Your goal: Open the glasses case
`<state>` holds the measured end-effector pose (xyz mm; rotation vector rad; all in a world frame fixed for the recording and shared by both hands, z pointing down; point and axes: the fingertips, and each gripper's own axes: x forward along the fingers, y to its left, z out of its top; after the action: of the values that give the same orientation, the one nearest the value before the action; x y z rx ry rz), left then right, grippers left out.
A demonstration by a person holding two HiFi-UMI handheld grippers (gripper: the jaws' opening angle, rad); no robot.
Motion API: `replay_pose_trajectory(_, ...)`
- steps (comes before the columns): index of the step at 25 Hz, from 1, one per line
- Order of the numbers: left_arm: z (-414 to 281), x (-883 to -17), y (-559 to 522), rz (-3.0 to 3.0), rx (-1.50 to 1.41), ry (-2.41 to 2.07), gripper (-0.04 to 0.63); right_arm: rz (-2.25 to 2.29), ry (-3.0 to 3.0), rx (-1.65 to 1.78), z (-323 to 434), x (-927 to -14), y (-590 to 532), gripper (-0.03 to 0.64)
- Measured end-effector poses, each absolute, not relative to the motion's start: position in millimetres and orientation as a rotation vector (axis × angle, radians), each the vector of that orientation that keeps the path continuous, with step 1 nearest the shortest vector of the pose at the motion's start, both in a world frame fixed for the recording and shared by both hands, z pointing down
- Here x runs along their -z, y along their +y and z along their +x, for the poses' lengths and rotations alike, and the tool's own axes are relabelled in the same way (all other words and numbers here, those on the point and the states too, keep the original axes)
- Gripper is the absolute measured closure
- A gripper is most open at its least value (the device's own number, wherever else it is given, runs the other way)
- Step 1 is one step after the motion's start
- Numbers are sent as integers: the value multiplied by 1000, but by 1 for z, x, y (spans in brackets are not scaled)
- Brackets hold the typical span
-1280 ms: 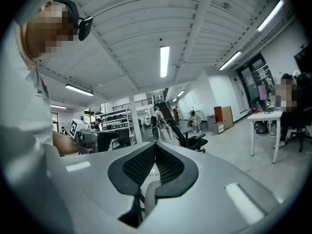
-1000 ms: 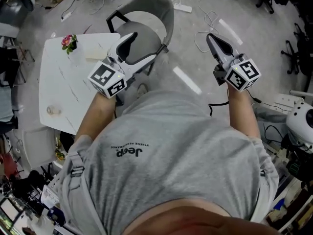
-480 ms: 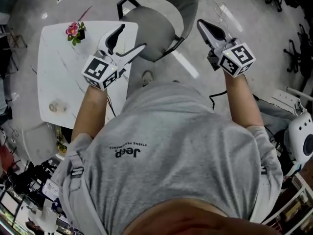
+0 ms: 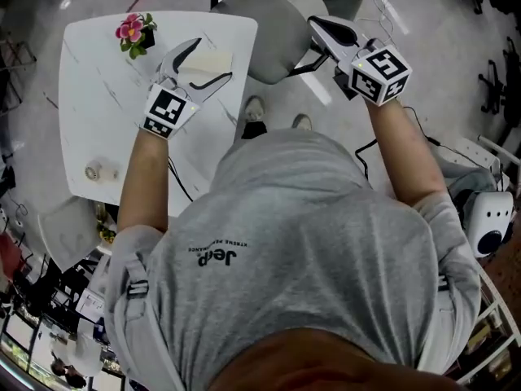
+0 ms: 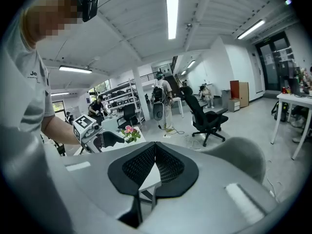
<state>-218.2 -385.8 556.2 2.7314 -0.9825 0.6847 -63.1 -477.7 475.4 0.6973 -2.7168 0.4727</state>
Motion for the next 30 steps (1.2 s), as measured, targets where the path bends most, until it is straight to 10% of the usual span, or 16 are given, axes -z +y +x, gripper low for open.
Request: replay_pose_trajectory(30, -241, -706, -373, 2721, -1458, -430, 229, 671, -2607, -561, -106, -536, -471, 612)
